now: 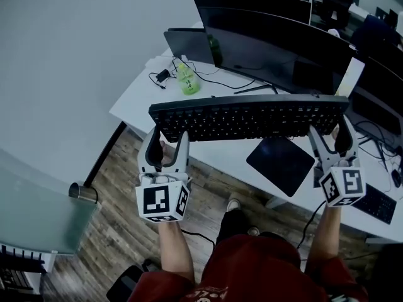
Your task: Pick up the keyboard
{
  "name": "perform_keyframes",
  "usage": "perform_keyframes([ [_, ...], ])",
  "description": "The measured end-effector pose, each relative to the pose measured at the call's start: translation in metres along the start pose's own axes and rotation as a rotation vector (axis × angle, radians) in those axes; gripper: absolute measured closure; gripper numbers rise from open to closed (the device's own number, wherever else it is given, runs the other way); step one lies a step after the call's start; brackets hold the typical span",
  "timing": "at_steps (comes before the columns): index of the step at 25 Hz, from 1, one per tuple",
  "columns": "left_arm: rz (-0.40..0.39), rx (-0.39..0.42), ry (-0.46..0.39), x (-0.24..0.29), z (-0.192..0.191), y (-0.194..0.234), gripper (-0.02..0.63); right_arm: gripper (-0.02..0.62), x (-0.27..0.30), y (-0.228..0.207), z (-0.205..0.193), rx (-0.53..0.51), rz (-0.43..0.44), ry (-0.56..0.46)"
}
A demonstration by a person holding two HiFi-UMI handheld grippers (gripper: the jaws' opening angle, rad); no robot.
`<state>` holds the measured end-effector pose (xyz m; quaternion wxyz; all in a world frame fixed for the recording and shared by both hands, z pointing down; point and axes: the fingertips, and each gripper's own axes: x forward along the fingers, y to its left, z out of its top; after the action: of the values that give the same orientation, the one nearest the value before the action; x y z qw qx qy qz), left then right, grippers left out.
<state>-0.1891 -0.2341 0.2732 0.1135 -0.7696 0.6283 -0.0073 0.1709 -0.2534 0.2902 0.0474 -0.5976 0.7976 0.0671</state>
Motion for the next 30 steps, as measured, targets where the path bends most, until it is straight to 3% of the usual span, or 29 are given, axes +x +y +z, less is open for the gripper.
perform_keyframes([
  [6,0.038,0.03,-0.1,-0.014,0.017,0.002,0.344,0.204,-0.006,0.005,0.022,-0.033,0.015,-0.113],
  [16,0.072,0.017,-0.093,-0.023,0.015,0.0,0.344,0.205,-0.006,0.007,0.023,-0.033,0.042,-0.108],
  [30,0.061,0.007,-0.092,-0.016,0.012,-0.001,0.345,0.206,-0.005,0.005,0.023,-0.038,0.026,-0.105],
])
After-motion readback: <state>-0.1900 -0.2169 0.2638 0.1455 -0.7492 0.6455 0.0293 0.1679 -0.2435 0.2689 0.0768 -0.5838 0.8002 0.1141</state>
